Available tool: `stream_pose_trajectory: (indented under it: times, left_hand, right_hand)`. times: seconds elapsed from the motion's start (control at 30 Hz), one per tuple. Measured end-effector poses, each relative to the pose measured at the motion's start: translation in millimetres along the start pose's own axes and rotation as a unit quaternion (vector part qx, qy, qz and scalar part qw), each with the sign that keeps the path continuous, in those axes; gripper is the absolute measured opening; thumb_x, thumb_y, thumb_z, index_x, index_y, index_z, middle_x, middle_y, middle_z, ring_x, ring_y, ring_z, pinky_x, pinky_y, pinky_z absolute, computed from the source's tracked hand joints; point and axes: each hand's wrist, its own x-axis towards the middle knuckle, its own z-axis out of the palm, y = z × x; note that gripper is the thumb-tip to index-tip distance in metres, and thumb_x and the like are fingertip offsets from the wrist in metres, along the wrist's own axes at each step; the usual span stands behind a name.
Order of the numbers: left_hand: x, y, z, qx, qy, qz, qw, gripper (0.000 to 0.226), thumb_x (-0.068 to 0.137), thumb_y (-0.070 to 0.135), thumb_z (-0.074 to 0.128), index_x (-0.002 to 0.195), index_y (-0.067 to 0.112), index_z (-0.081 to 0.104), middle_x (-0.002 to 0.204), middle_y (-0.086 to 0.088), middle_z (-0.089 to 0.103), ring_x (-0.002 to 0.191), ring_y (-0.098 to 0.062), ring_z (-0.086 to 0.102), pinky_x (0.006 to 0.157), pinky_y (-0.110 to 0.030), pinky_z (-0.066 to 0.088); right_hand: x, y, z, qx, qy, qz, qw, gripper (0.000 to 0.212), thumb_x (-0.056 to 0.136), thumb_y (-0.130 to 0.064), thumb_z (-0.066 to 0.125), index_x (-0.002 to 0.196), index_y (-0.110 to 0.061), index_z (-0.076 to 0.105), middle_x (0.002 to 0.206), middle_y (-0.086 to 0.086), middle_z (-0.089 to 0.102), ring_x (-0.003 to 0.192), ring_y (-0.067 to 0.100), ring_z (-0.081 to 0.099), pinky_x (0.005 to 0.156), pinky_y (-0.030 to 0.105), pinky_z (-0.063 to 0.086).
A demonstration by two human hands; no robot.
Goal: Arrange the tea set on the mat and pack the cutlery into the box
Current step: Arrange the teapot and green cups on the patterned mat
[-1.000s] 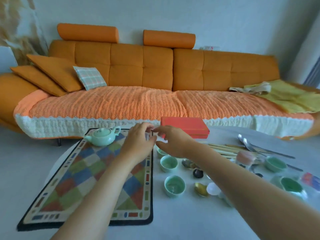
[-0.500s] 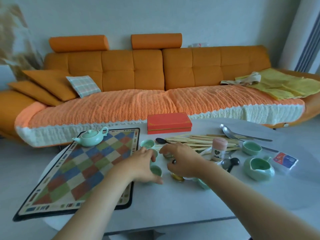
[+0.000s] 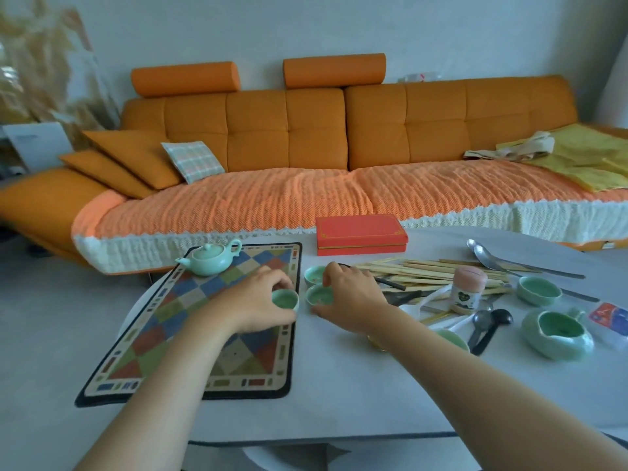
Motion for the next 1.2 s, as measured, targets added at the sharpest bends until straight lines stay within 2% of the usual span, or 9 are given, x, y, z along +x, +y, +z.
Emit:
stream_pose_trajectory:
  times: [0.13, 0.3, 0.5, 0.63, 0.73, 0.87, 0.93, 1.1, 1.2]
  left_hand:
    - [-3.6, -28.7, -4.4, -0.016, 0.023, -0.022, 0.999, 0.047, 0.077, 0.044, 0.068, 0.120, 0.039, 0.049, 0.132, 0.016, 0.039, 0.116, -0.009, 0.046, 0.076, -0.024, 0.043]
    - [-2.9, -55.8, -3.3, -0.015, 0.055, -0.047, 0.997, 0.065, 0.081, 0.036, 0.069, 0.140, 0.029, 0.042, 0.143, 0.008, 0.037, 0.128, -0.013, 0.042, 0.093, -0.030, 0.038]
    - [-5.7, -105.4, -9.2, -0.030, 0.068, -0.098, 0.992, 0.070, 0.084, 0.040, 0.067, 0.146, 0.027, 0.036, 0.145, 0.004, 0.040, 0.127, -0.019, 0.046, 0.095, -0.033, 0.042]
    - [-5.0, -133.9, -13.2, -0.061, 0.104, -0.106, 0.987, 0.071, 0.085, 0.045, 0.068, 0.146, 0.029, 0.035, 0.140, 0.002, 0.042, 0.125, -0.020, 0.047, 0.090, -0.032, 0.041]
    - [-3.4, -150.1, -17.7, -0.084, 0.156, -0.108, 0.978, 0.059, 0.081, 0.047, 0.073, 0.131, 0.025, 0.050, 0.124, 0.001, 0.052, 0.110, -0.020, 0.054, 0.080, -0.033, 0.044]
    - [1.6, -165.9, -20.3, -0.096, 0.246, -0.130, 0.956, 0.032, 0.078, 0.041, 0.073, 0.077, 0.011, 0.061, 0.082, 0.000, 0.058, 0.077, -0.020, 0.057, 0.055, -0.033, 0.038]
    - [6.0, -171.8, -19.9, -0.092, 0.269, -0.135, 0.949, 0.028, 0.075, 0.043, 0.073, 0.075, 0.018, 0.061, 0.081, 0.003, 0.059, 0.078, -0.019, 0.059, 0.053, -0.032, 0.036]
    - [11.7, -179.9, -26.0, -0.156, 0.225, -0.124, 0.954, 0.049, 0.077, 0.050, 0.073, 0.118, 0.031, 0.054, 0.111, 0.014, 0.049, 0.102, -0.013, 0.054, 0.079, -0.032, 0.043]
    - [7.7, -181.2, -31.2, -0.115, 0.235, -0.156, 0.952, 0.041, 0.086, 0.051, 0.062, 0.119, 0.029, 0.051, 0.118, 0.006, 0.038, 0.113, -0.019, 0.047, 0.088, -0.036, 0.042]
  right_hand:
    - [2.9, -11.9, -0.9, 0.016, 0.024, -0.024, 0.999, 0.043, 0.078, -0.057, 0.061, 0.099, -0.026, 0.040, 0.097, -0.005, 0.056, 0.092, 0.020, 0.047, 0.077, 0.032, 0.032]
    - [7.4, -45.7, 1.3, 0.168, 0.002, -0.059, 0.984, 0.042, 0.081, -0.053, 0.067, 0.103, -0.028, 0.041, 0.104, -0.009, 0.049, 0.083, 0.010, 0.050, 0.068, 0.028, 0.041]
    - [26.7, -81.4, 31.7, 0.154, -0.055, -0.068, 0.984, 0.047, 0.083, -0.051, 0.067, 0.117, -0.026, 0.046, 0.116, -0.005, 0.053, 0.100, 0.018, 0.057, 0.085, 0.036, 0.050]
    - [42.8, -98.2, 43.3, 0.186, -0.052, -0.034, 0.981, 0.051, 0.083, -0.051, 0.066, 0.124, -0.026, 0.047, 0.120, -0.006, 0.052, 0.101, 0.015, 0.054, 0.080, 0.028, 0.044]
    - [57.0, -110.7, 50.8, 0.226, -0.058, -0.019, 0.972, 0.064, 0.080, -0.052, 0.069, 0.133, -0.027, 0.043, 0.122, -0.004, 0.053, 0.106, 0.015, 0.056, 0.086, 0.028, 0.046]
    - [71.9, -125.4, 59.6, 0.234, -0.076, -0.012, 0.969, 0.079, 0.079, -0.055, 0.070, 0.144, -0.026, 0.036, 0.123, -0.003, 0.053, 0.105, 0.016, 0.058, 0.086, 0.030, 0.047]
    - [77.1, -131.4, 63.4, 0.237, -0.081, -0.016, 0.968, 0.080, 0.078, -0.054, 0.072, 0.144, -0.024, 0.038, 0.123, -0.004, 0.055, 0.104, 0.015, 0.059, 0.086, 0.028, 0.047]
    - [79.9, -151.0, 68.0, 0.290, -0.099, -0.047, 0.951, 0.083, 0.078, -0.044, 0.077, 0.144, -0.025, 0.031, 0.099, -0.018, 0.054, 0.082, 0.000, 0.058, 0.070, 0.016, 0.045]
    - [81.6, -160.7, 73.1, 0.285, -0.102, -0.066, 0.951, 0.087, 0.074, -0.049, 0.079, 0.143, -0.029, 0.029, 0.100, -0.021, 0.055, 0.085, 0.001, 0.059, 0.081, 0.029, 0.053]
